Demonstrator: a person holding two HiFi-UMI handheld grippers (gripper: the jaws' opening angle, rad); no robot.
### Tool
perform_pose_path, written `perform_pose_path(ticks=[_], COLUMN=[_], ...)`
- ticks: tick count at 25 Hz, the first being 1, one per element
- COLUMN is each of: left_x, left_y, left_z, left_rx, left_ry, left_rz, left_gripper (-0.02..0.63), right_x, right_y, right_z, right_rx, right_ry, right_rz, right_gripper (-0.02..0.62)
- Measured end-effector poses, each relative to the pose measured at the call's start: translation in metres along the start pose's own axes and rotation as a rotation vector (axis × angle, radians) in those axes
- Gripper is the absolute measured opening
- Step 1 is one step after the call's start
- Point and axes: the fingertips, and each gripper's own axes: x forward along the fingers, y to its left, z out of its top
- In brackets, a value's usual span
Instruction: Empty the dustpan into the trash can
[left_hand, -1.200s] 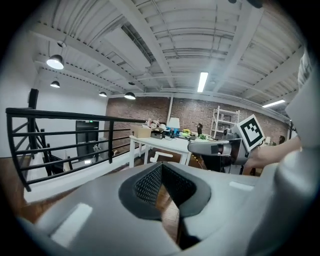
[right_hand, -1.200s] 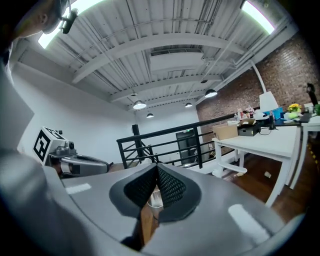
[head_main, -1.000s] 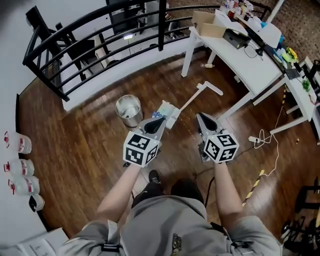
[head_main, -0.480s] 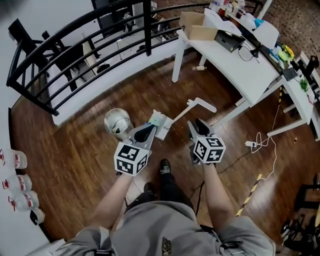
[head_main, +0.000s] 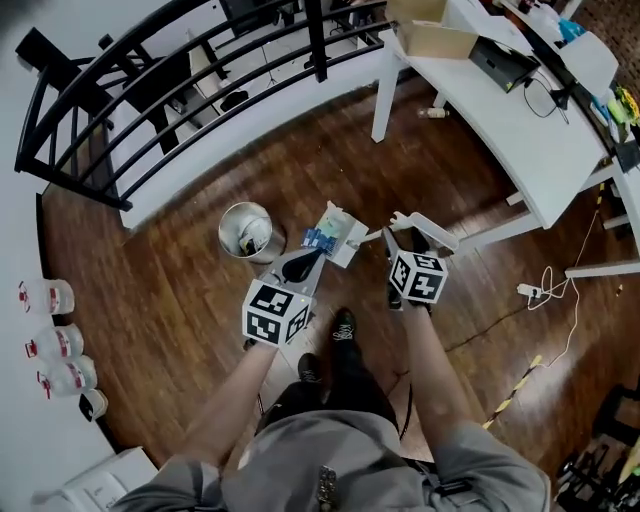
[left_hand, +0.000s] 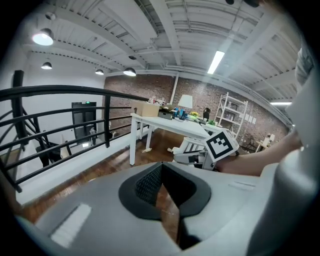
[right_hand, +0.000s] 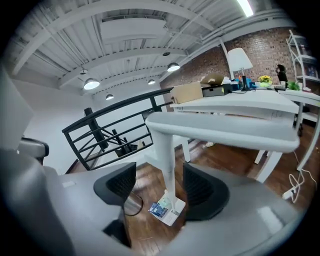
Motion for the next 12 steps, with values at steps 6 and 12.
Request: perform_pose_path(ticks=[6, 12], left_x=[0.007, 0.001], left_y=[0.017, 0.046], left_z=[-0.016, -0.019], left_rx=[-0.029, -0.06], left_ry=[0.055, 0.068], left_rz=[0.031, 0.099], left_gripper=[0.003, 0.003], right_x=[0.045, 0.06], right_y=[-0.005, -0.017], right_z=[0.005, 0.019], right_rx=[0.005, -0.025], right_ry=[-0.007, -0.042], right_rz=[-0.035, -0.075], right_gripper=[0.276, 0.192])
